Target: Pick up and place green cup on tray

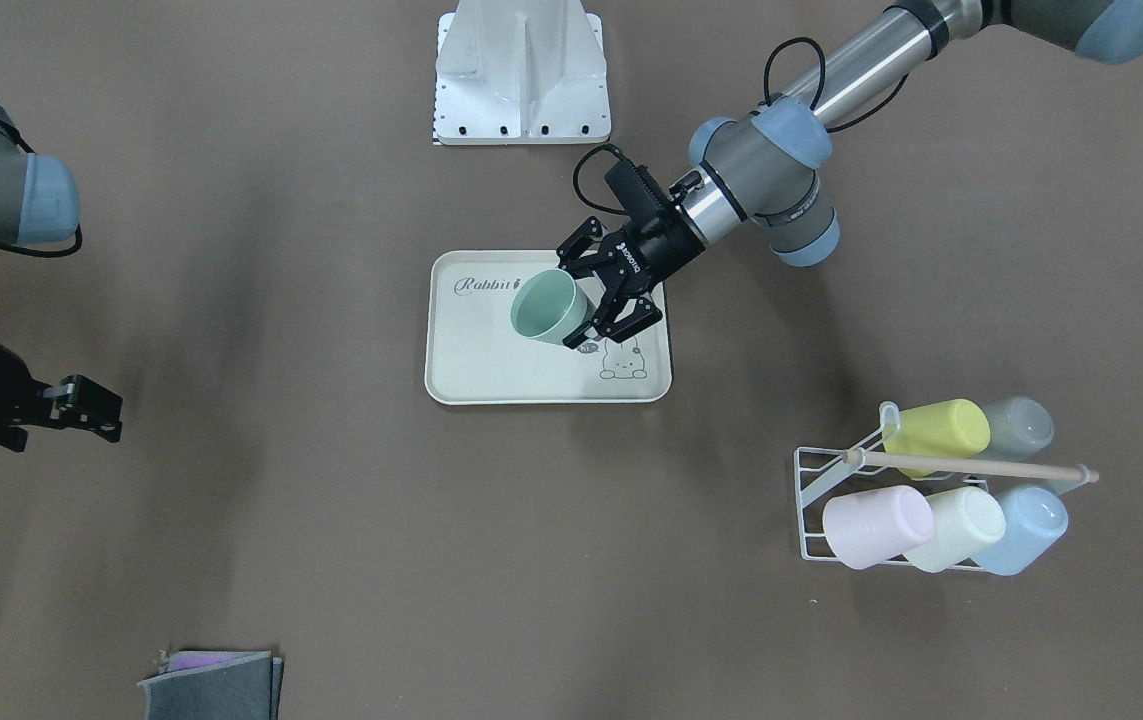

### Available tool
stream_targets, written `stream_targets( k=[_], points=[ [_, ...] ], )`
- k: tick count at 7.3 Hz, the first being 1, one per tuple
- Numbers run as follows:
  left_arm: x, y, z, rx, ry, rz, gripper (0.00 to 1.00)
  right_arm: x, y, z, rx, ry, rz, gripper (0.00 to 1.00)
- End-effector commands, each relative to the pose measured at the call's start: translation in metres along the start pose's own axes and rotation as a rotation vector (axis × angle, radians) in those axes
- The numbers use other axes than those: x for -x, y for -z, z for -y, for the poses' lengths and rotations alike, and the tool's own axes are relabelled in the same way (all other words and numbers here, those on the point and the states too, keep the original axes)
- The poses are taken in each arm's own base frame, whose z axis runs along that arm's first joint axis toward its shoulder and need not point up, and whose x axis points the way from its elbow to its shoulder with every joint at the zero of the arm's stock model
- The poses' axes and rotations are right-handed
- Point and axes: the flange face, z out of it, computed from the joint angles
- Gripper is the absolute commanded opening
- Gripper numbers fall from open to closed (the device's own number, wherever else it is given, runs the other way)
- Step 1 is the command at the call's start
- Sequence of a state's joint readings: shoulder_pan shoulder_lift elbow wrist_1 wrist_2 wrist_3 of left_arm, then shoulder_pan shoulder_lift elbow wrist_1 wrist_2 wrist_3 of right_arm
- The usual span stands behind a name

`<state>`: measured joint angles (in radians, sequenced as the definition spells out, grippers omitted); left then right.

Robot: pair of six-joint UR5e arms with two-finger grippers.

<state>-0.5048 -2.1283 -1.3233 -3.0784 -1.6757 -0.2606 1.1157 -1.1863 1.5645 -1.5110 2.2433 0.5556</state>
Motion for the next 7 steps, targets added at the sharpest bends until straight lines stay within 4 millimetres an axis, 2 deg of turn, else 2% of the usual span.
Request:
stream_targets(
  k=[1, 2, 3, 5, 6, 7],
  points=[
    [-0.016, -0.006, -0.026, -0.036, 0.115, -0.06, 0.0, -0.07, 0.049, -0.007, 0.059, 0.024, -0.086, 1.0],
    [-0.017, -0.009, -0.026, -0.033, 0.194, -0.063, 0.0, -0.12, 0.058, -0.031, 0.071, 0.042, -0.1, 1.0],
    [-0.018, -0.014, -0.032, -0.019, 0.208, -0.063, 0.0, -0.171, 0.061, -0.067, 0.078, 0.024, -0.108, 1.0],
    [-0.023, -0.019, -0.039, 0.0, 0.212, -0.069, 0.0, -0.26, 0.07, -0.137, 0.088, 0.007, -0.117, 1.0],
    [-0.029, -0.024, -0.05, 0.023, 0.215, -0.074, 0.0, -0.296, 0.072, -0.164, 0.094, -0.024, -0.107, 1.0],
    [-0.029, -0.026, -0.052, 0.035, 0.212, -0.07, 0.0, -0.325, 0.068, -0.199, 0.111, -0.067, -0.104, 1.0]
  ],
)
